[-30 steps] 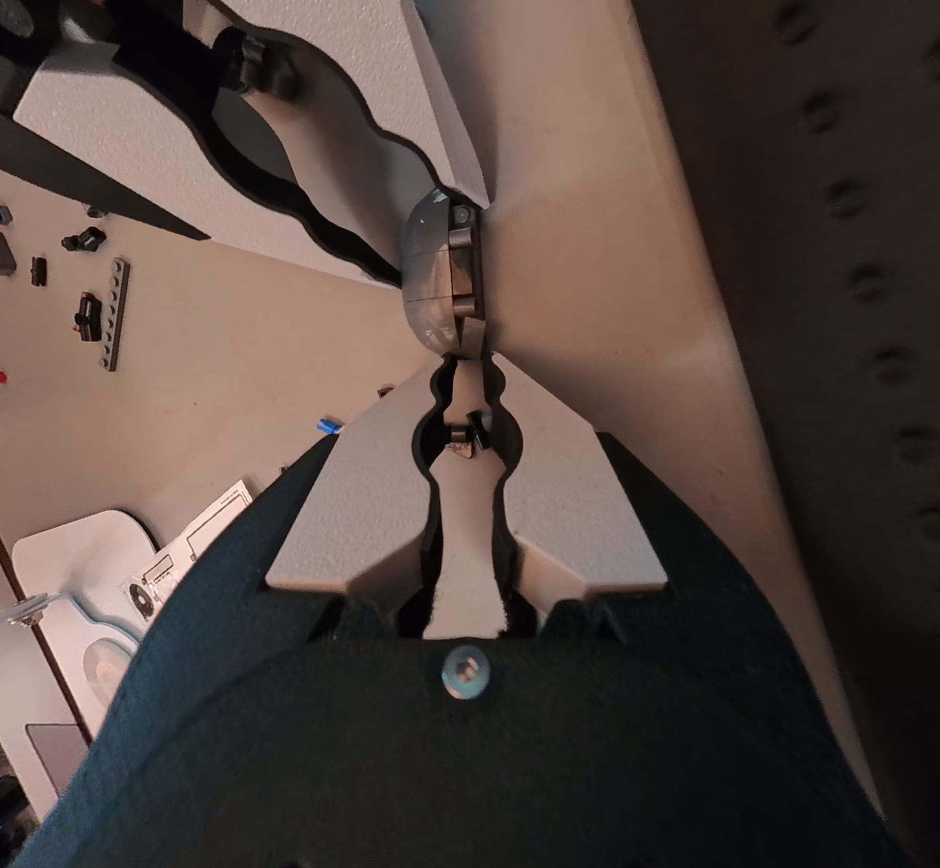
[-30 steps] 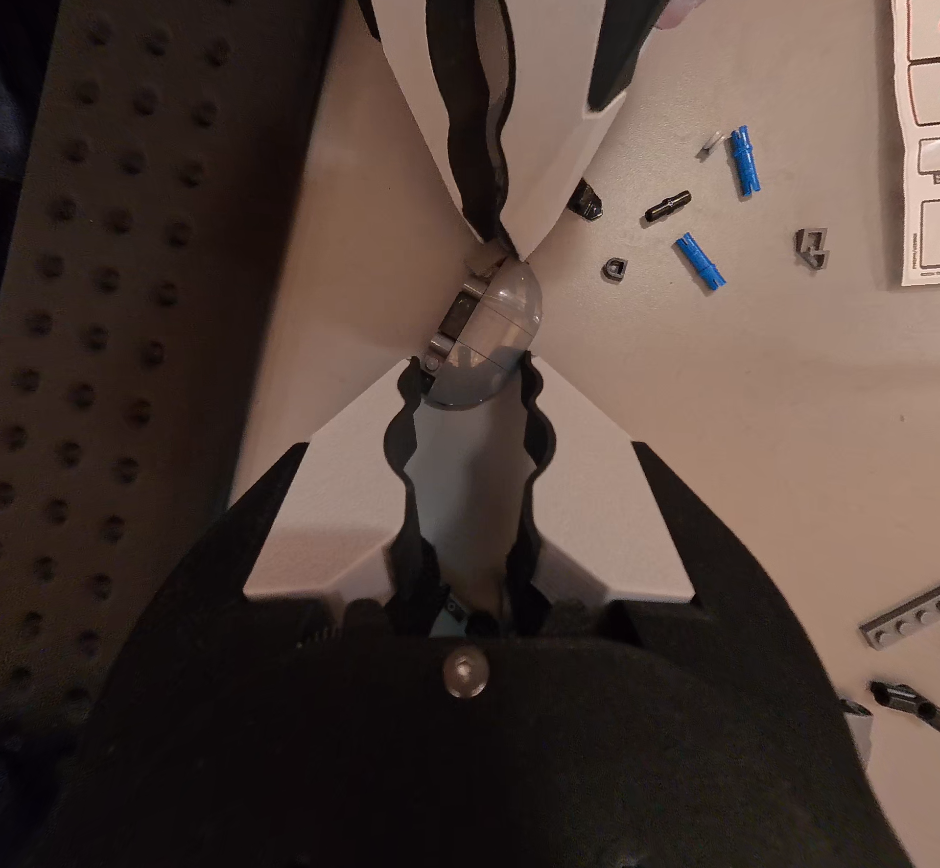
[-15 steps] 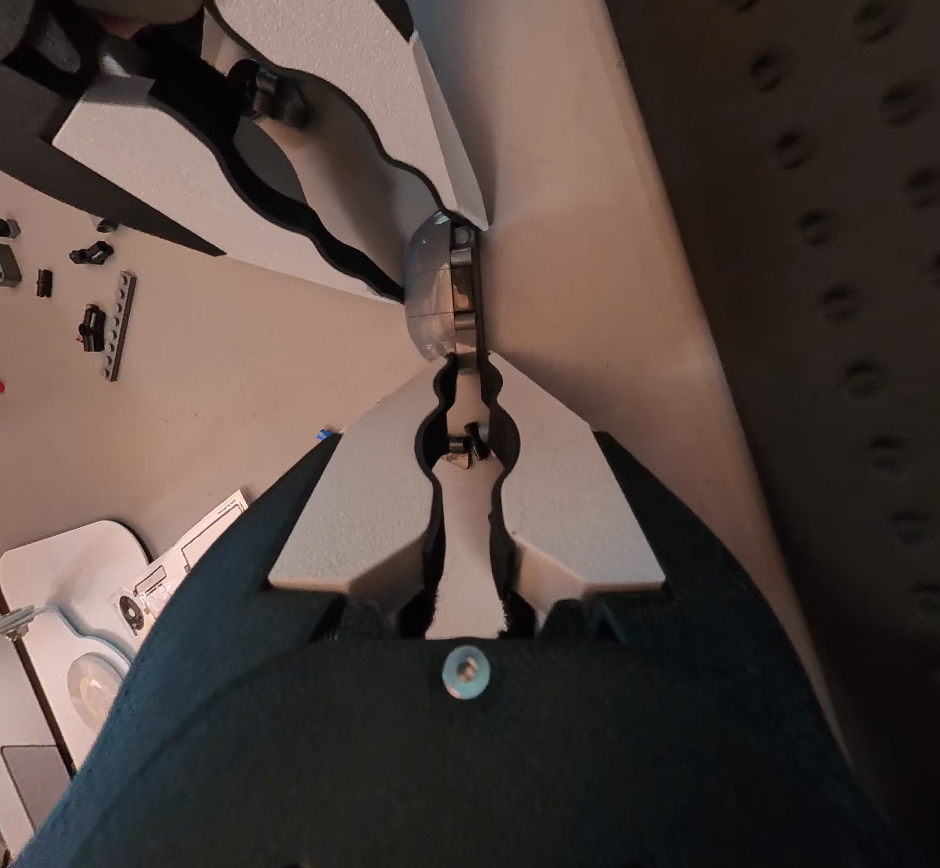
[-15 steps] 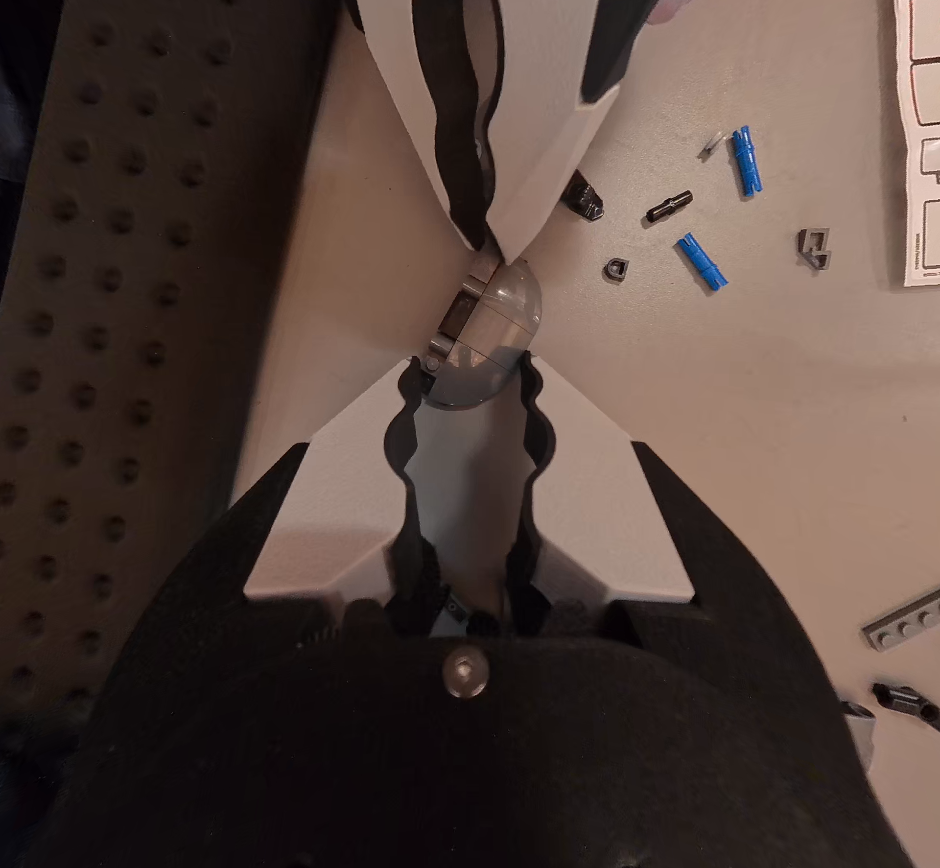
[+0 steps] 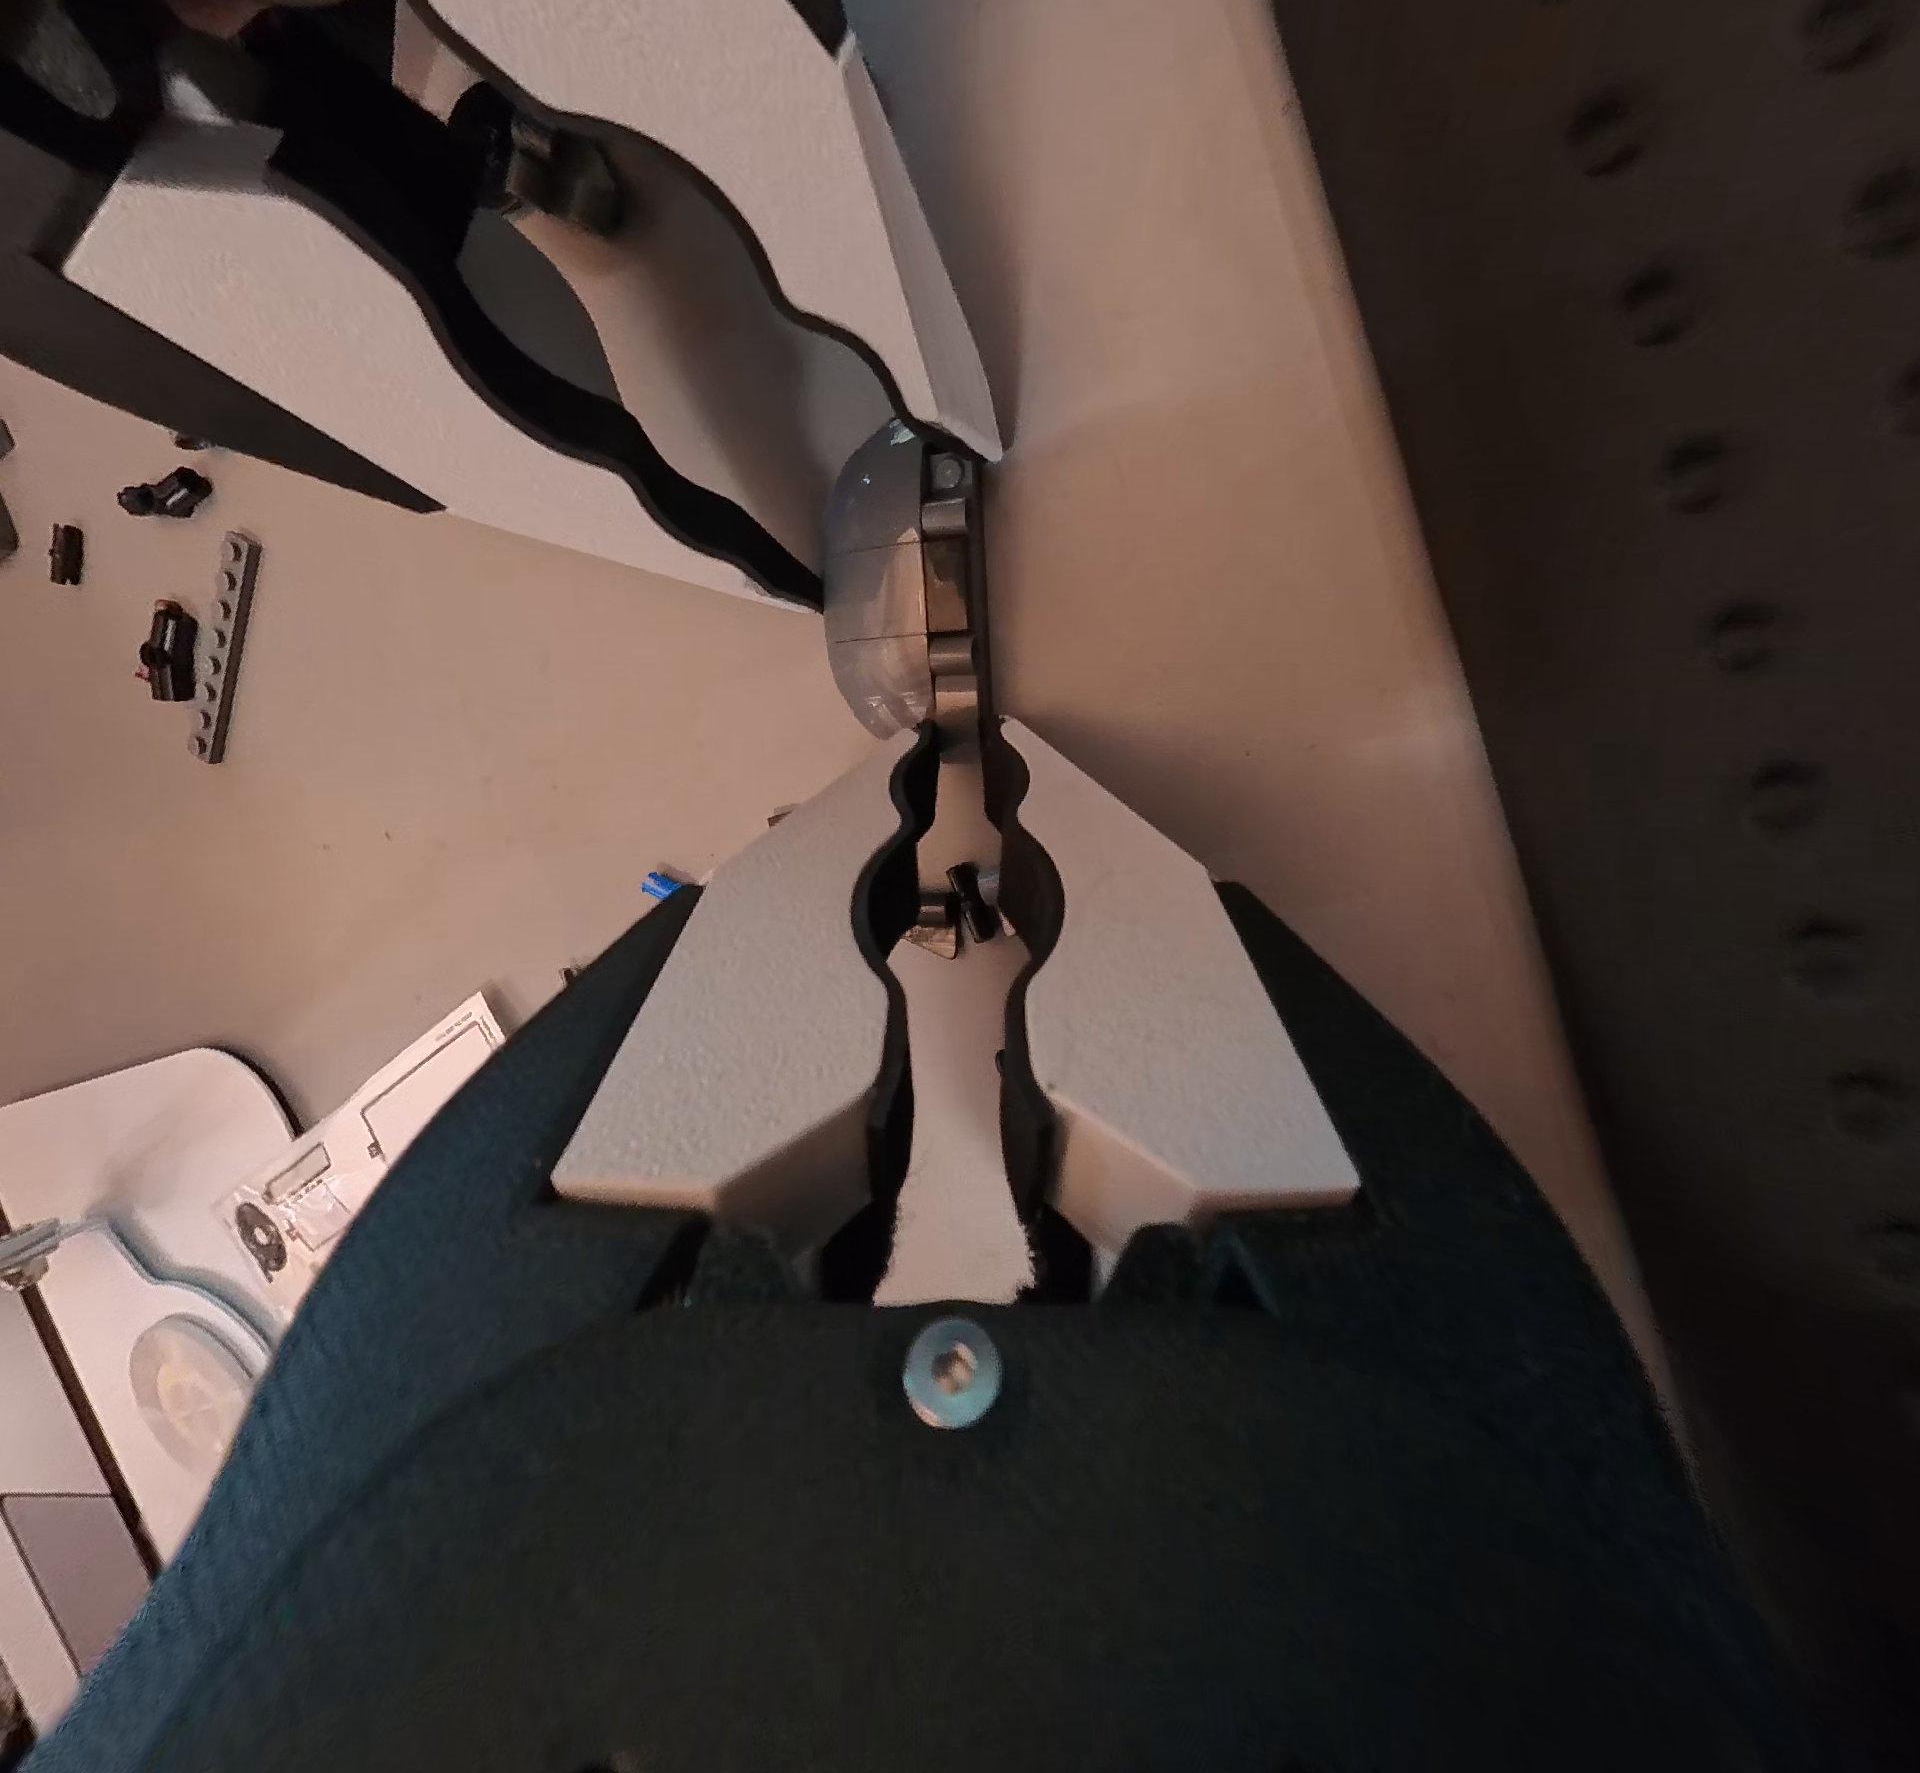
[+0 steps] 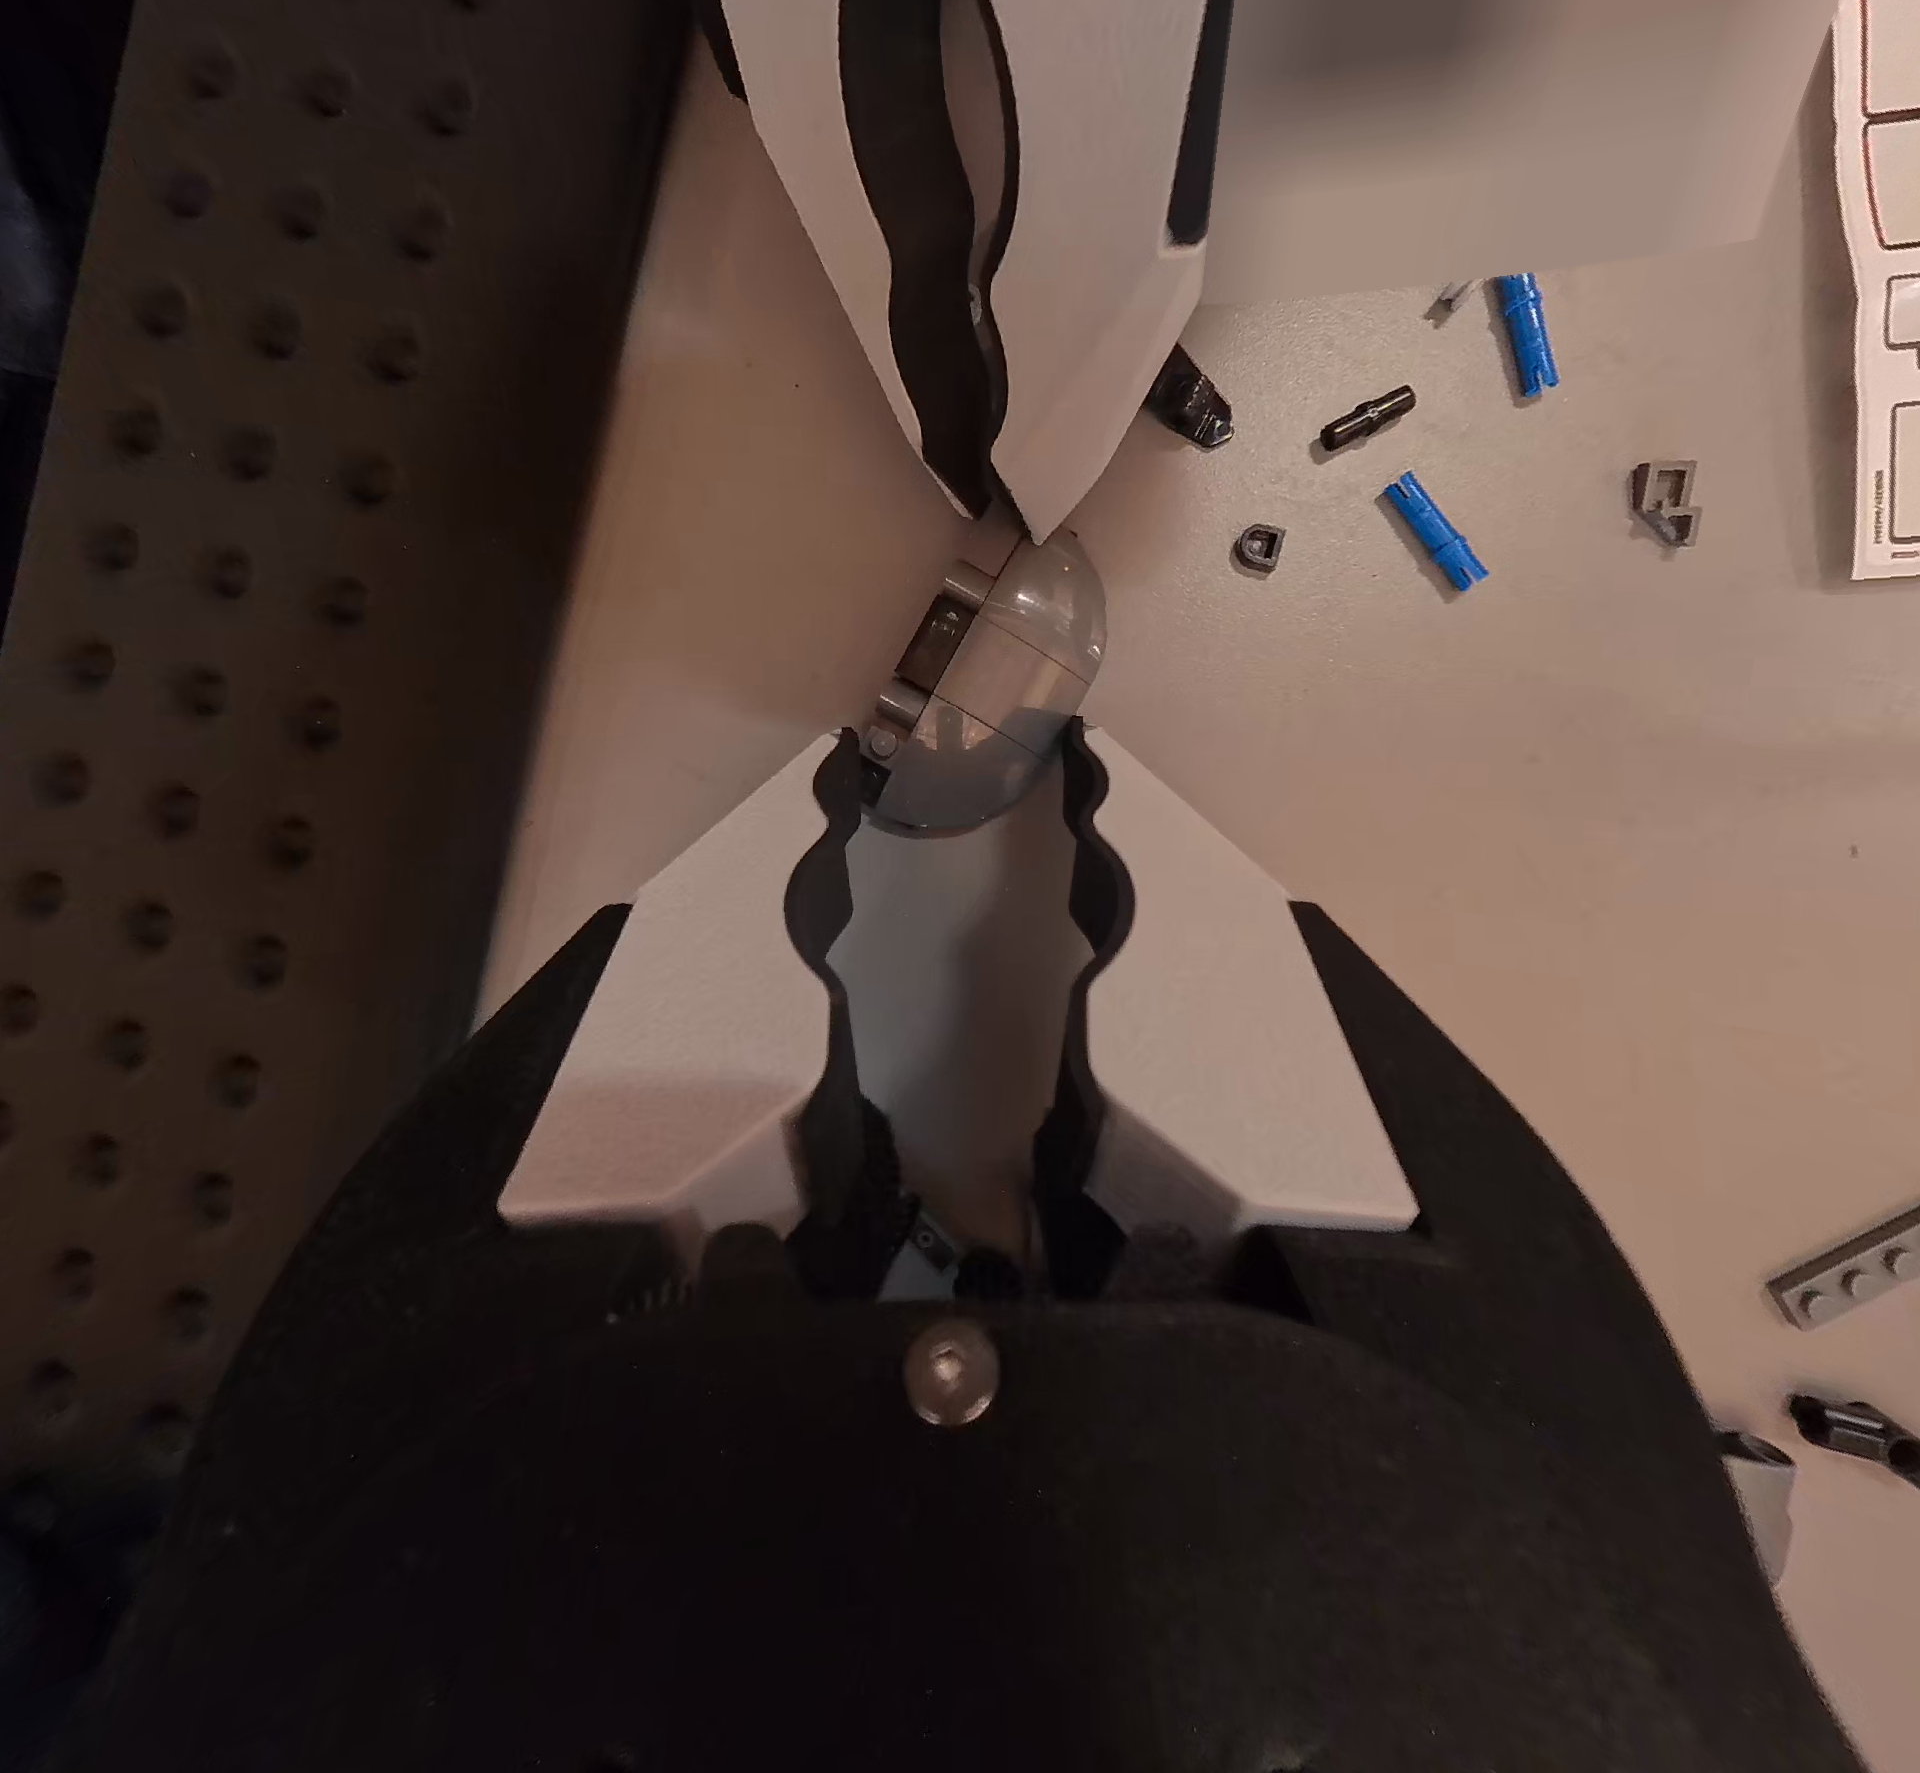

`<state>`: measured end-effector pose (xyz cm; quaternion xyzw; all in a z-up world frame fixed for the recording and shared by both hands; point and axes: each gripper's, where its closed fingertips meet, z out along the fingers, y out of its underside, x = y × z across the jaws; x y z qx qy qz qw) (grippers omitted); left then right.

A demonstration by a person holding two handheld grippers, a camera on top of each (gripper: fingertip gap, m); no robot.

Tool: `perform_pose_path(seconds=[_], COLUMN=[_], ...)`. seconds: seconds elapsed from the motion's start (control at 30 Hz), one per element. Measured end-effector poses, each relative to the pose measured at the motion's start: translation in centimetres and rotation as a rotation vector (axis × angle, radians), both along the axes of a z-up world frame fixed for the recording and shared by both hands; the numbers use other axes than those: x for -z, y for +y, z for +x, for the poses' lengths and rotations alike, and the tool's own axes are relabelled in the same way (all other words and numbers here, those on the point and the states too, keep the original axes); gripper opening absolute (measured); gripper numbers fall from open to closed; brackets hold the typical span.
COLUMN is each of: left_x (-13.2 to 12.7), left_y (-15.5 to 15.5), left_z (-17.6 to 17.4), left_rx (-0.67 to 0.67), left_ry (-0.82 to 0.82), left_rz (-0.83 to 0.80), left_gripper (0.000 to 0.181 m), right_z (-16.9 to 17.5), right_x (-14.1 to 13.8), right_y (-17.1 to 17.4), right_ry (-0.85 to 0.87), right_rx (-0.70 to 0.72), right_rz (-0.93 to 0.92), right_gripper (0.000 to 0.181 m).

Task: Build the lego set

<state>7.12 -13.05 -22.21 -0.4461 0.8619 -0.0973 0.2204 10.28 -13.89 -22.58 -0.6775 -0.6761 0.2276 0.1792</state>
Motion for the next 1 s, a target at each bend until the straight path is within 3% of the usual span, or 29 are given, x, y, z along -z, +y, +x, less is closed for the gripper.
perform_pose_path(seconds=[0.5, 1.0], left_x=[0.07, 0.06], left_y=[0.06, 0.04], left_z=[0.07, 0.32], left_rx=[-0.097, -0.108], left_ry=[0.022, -0.008], left_rz=[-0.06, -0.138], left_gripper=[0.006, 0.006], right_z=[0.09, -0.09], right_x=[-0.01, -0.64], right_y=[0.08, 0.34], right_ry=[-0.001, 0.041], right_rx=[0.011, 0.077], right_rz=[-0.013, -0.09], right_gripper=[0.038, 0.035])
